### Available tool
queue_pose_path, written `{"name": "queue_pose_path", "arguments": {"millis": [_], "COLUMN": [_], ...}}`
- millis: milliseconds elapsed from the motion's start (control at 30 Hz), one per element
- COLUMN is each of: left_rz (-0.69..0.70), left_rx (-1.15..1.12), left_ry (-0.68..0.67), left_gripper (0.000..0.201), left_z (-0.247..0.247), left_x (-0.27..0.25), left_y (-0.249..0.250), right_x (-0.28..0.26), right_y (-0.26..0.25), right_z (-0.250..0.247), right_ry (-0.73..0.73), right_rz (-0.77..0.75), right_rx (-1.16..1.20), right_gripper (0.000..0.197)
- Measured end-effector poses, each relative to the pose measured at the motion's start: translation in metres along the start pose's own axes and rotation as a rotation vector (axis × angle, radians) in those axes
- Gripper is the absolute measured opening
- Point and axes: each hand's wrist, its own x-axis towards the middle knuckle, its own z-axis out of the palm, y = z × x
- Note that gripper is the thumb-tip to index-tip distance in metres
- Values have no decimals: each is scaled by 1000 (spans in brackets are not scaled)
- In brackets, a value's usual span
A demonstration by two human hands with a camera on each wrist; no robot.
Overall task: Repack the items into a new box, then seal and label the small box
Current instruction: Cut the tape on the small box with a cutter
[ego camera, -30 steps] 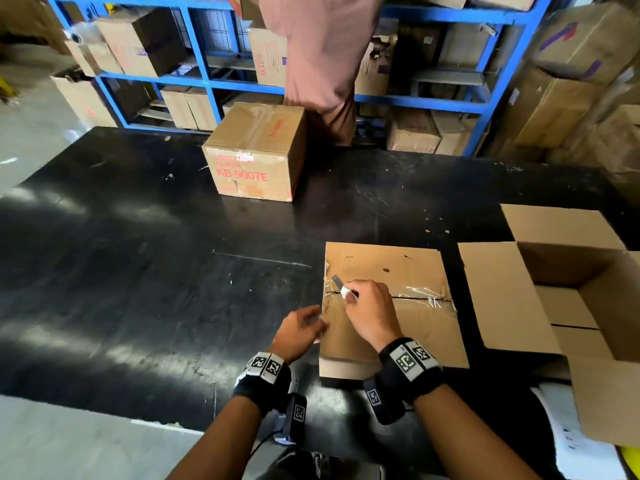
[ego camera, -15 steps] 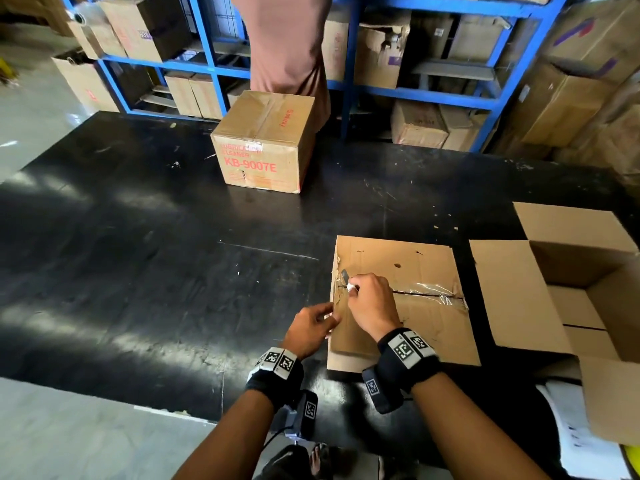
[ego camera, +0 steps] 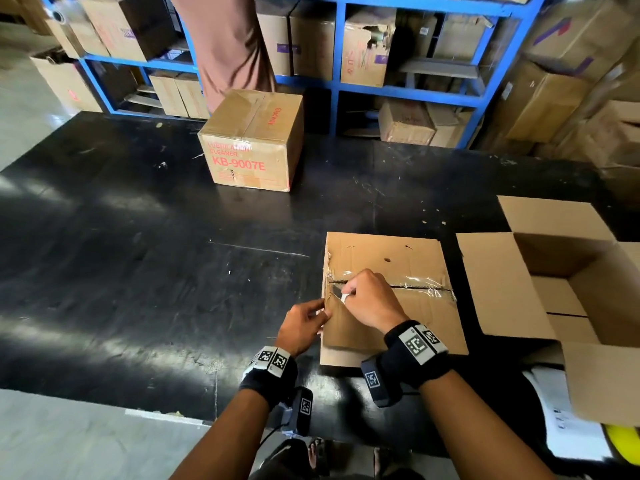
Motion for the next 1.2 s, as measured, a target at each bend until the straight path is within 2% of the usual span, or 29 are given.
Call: {"name": "queue_pose_path", "arguments": {"millis": [167,300,367,433,533,600,667,767,867,1000,1200], "left_rz": [5,7,52,127,324,418,425,330,251,244,176], "left_rx": [-58,7,179,398,711,902,1030,1163,1210,1189,1182], "left_ry": [8,31,106,180,159,132,92,90,131,155,133], "left_gripper": [32,32,38,53,80,84,85,85,77,78,81], "left_z": [1,3,7,12,35,53,73,94,100,101,102], "left_x": [-2,-4,-5,-6,-12,-14,-16,-20,-24,-23,-26], "left_y": [0,1,2,3,8,10,11,5,-2,6,8], "right_x": [-5,-10,-11,-12,-20,-28,-40,-66,-102,-146,-126], "right_y": [12,32,47,66,106,135,166,211,252,297,336], "right_z": [-5,-7,-14,-22,-35,-43,-55,-64,-53,-16,28], "right_ry": [12,62,85,114,211,302,388,451,411,270,115], "right_rz": [-17,-2,20,46,91,163,236,340,415,495,577], "right_rx": [35,75,126,168,225,291,332,367,403,406,384], "right_gripper": [22,24,29,32,25,24,21,18,19,20,22]}}
